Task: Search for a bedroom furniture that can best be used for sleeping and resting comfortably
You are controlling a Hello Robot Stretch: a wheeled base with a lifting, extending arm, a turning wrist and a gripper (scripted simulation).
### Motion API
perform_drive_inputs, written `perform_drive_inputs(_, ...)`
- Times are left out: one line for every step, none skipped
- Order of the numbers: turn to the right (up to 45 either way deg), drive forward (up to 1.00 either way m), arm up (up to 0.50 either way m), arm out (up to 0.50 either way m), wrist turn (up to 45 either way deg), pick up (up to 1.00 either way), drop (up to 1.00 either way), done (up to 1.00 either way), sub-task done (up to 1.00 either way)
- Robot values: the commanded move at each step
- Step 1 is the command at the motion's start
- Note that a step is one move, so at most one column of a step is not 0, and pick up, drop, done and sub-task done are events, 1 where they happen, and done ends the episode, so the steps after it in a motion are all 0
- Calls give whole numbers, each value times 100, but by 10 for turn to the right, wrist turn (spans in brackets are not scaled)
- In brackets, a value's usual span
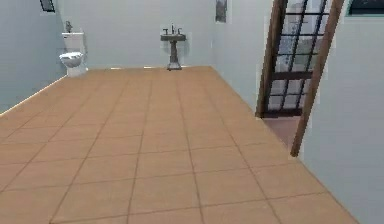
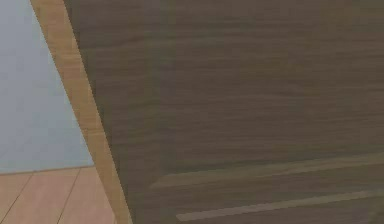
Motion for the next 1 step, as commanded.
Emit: perform_drive_inputs(30, 0, 0, 0, 0, 0, 0, 0, 0)
